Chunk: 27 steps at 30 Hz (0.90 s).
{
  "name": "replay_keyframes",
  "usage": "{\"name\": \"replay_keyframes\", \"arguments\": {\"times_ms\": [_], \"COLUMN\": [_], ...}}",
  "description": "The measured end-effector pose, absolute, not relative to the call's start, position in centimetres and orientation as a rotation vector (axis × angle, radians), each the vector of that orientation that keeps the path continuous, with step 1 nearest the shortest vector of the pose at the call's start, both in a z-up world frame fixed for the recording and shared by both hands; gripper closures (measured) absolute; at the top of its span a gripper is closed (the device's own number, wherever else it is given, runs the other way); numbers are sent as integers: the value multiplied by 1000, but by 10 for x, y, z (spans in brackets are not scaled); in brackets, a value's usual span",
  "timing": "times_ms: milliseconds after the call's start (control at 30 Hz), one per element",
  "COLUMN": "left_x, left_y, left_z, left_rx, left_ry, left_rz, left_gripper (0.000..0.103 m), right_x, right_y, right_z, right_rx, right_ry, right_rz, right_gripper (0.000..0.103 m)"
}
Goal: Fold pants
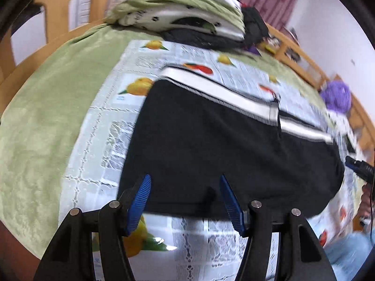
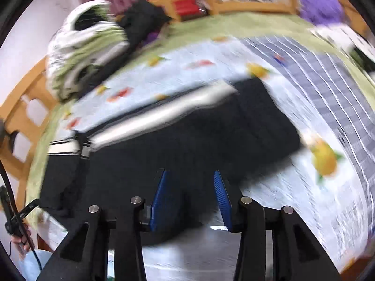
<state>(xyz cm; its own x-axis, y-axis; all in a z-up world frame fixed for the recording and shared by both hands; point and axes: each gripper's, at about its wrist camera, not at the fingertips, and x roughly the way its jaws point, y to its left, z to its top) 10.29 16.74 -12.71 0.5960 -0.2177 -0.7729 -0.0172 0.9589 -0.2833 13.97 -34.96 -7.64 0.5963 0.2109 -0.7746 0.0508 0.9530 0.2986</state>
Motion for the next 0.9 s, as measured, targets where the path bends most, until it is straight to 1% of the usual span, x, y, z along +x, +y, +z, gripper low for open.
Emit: {"name": "replay_keyframes", "arguments": {"times_ms": [133, 167, 200, 267, 400, 467, 500, 533, 567, 600, 733, 800, 867, 900], "left_x": [101, 101, 98, 91, 80, 75, 73, 72, 70, 71, 67, 66, 67, 68], "left_y": [182, 183, 187, 195, 215, 221, 223, 225, 226, 226, 225, 224, 226, 227], "left_z": [-126, -127, -127, -127, -128, -128, -128, -129, -129, -129, -129, -131, -134, -136], "left_rx": [-354, -354, -349, -338, -362, -377, -384, -390, -398, -401, -405, -392, -397, -406], "left_ry": [920, 918, 911, 901, 898, 892, 887, 884, 884, 887, 883, 883, 887, 891], "left_rz": [-102, -95, -84, -71, -78, -87, -91, -96, -106, -113, -147, -157, -156, -158], "left_gripper": [44, 44, 44, 44, 44, 44, 44, 43, 43, 43, 43, 43, 43, 43], "right_x": [178, 186, 196, 200, 194, 185, 182, 180, 177, 171, 158, 157, 160, 162], "right_y": [-275, -248, -215, -178, -116, -107, -101, -97, -94, -90, -100, -97, -86, -87], "right_z": [-71, -74, -80, -89, -108, -115, -119, -121, -122, -119, -100, -114, -143, -143], "right_rx": [246, 217, 176, 134, 66, 45, 34, 24, 0, -39, 6, -37, -91, -91], "right_ry": [974, 1001, 1047, 1112, 1241, 1281, 1309, 1323, 1331, 1313, 1233, 1291, 1426, 1424], "right_rz": [215, 249, 304, 375, 482, 492, 500, 501, 495, 508, 541, 525, 526, 524], "right_gripper": [61, 62, 66, 70, 71, 71, 75, 80, 94, 97, 98, 98, 97, 97]}}
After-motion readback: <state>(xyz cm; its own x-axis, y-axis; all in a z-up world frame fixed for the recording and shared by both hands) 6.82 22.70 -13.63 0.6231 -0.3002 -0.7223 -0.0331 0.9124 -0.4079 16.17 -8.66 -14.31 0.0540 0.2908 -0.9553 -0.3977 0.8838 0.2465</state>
